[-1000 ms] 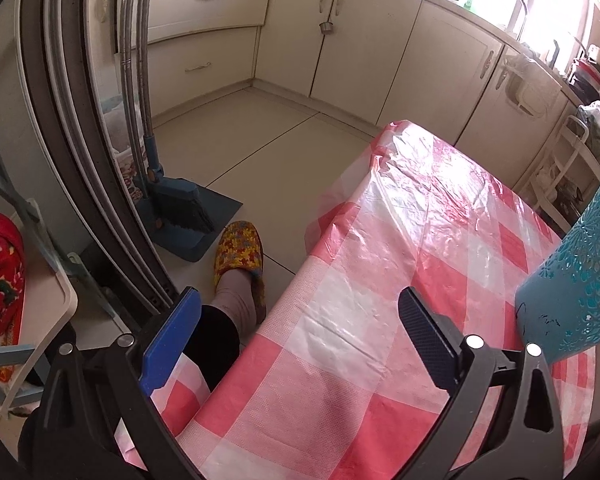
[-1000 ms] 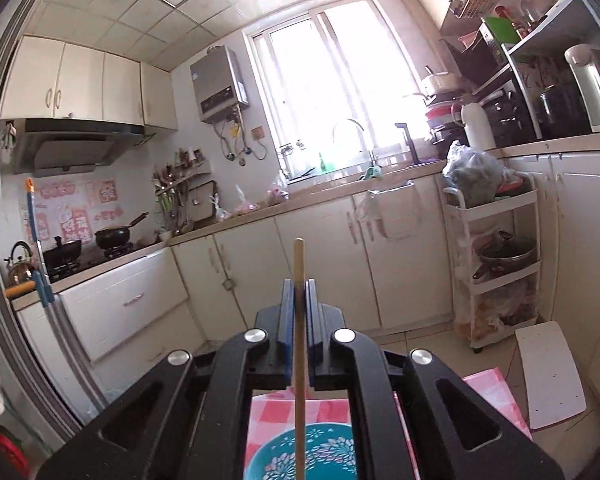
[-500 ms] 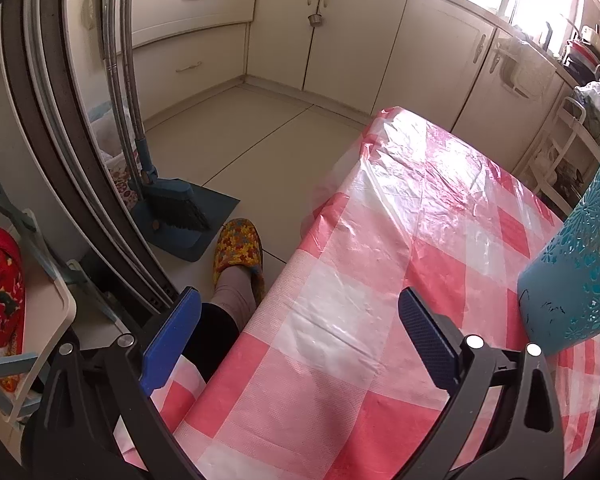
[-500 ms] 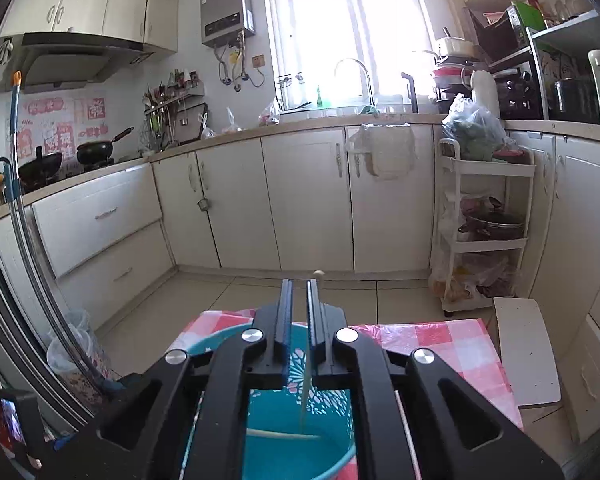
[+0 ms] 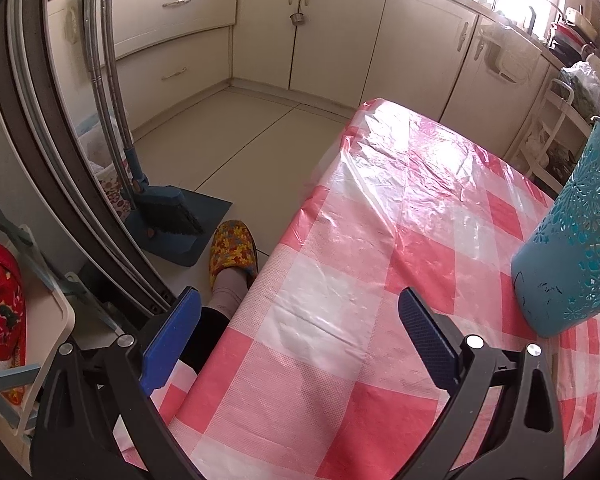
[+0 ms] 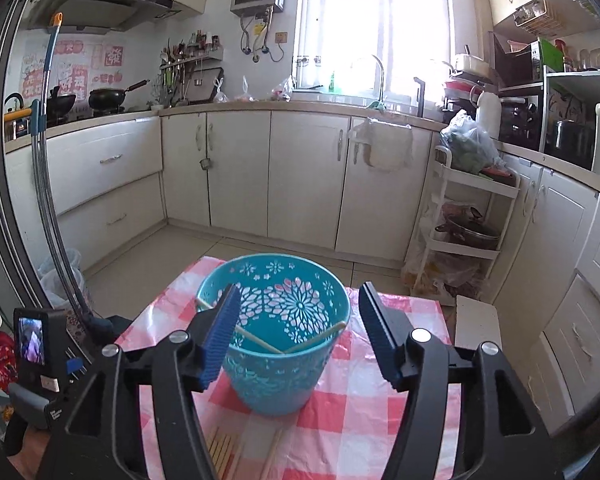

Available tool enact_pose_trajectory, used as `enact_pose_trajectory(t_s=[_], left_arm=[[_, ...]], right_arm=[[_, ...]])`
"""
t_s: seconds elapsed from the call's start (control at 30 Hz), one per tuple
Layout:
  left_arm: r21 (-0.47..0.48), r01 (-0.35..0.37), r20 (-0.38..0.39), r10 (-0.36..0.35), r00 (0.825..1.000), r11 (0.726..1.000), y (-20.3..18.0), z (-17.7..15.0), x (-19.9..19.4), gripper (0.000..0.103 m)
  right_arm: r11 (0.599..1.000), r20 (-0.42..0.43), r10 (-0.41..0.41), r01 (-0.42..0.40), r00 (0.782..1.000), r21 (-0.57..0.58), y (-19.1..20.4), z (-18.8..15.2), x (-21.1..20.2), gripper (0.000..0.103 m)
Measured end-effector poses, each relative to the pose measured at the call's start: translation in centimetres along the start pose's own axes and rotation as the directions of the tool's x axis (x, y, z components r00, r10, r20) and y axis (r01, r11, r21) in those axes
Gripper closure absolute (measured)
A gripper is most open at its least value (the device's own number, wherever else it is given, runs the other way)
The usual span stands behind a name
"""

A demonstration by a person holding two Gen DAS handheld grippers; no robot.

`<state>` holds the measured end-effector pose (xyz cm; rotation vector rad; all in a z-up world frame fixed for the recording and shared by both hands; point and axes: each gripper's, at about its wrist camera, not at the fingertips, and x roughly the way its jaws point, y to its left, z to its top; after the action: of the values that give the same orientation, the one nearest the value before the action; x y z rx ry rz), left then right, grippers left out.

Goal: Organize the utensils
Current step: 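Move the left gripper back to the sticks and grasp one stick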

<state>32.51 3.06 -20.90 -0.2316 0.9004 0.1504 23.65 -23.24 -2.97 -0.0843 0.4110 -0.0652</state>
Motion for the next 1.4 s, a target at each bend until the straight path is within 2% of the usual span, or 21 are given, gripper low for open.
enact_pose_trajectory(t_s=[0.07,0.2,0.33,0.43,0.53,0.6,0.67,0.73,0.83,0.97,1.1,1.2,1.4], left_arm=[[0.007,0.004,-0.001,-0.004,1.0,1.0,-0.1,0.0,0.0,0.008],[0.013,0.013,0.001,-0.013,1.0,1.0,-0.2,-0.1,-0.2,0.008],[0.028,0.026,0.006,-0.027,1.0,0.999,-0.4,-0.3,-0.4,0.008],[0.04,0.03,0.006,-0.031,1.0,0.999,-0.7,-0.3,-0.4,0.008],[0.054,0.031,0.007,-0.032,0.999,0.998,-0.9,-0.4,-0.5,0.008],[0.068,0.023,0.008,-0.024,1.0,0.997,-1.2,-0.7,-0.8,0.008],[0.086,0.047,-0.022,-0.046,0.999,0.995,-1.6,-1.4,-1.1,0.008],[0.104,0.083,-0.048,-0.078,0.996,0.991,-2.2,-2.3,-1.7,0.008],[0.158,0.116,-0.048,-0.11,0.993,0.981,-3.6,-3.7,-3.1,0.008],[0.279,0.084,-0.072,-0.067,0.995,0.957,-6.1,-5.5,-3.9,0.008],[0.351,0.092,-0.072,-0.071,0.995,0.932,-7.5,-6.9,-4.9,0.008],[0.381,0.096,-0.088,-0.067,0.994,0.92,-8.3,-7.4,-5.1,0.008],[0.383,0.119,-0.113,-0.082,0.99,0.916,-9.4,-8.2,-5.3,0.008]], right_arm=[[1.0,-0.033,-0.003,0.003,0.999,0.003,-0.1,-0.5,-0.3,0.039],[1.0,-0.081,0.001,0.001,0.997,0.022,-0.4,-2.1,-1.2,0.039],[0.995,-0.182,0.036,-0.018,0.983,0.099,-1.7,-6.1,-1.1,0.04],[0.987,-0.305,0.084,-0.036,0.949,0.159,-2.4,-10.4,0.2,0.072],[0.979,-0.381,0.122,-0.049,0.916,0.195,-2.2,-13.6,1.4,0.082],[0.976,-0.41,0.144,-0.061,0.901,0.209,-1.7,-14.9,2.2,0.082],[0.974,-0.429,0.155,-0.064,0.89,0.218,-1.3,-15.3,3.2,0.082],[0.973,-0.435,0.159,-0.065,0.886,0.223,-0.9,-15.3,3.9,0.082],[0.974,-0.446,0.155,-0.059,0.881,0.22,-0.5,-15.1,5.2,0.082],[0.977,-0.454,0.142,-0.052,0.88,0.205,-0.1,-14.6,7.0,0.078],[0.984,-0.452,0.125,-0.051,0.883,0.173,0.4,-14.6,7.8,0.078],[0.988,-0.449,0.114,-0.056,0.886,0.141,0.5,-14.7,7.7,0.079],[0.992,-0.451,0.104,-0.058,0.886,0.115,-0.2,-15.2,6.8,0.087]])
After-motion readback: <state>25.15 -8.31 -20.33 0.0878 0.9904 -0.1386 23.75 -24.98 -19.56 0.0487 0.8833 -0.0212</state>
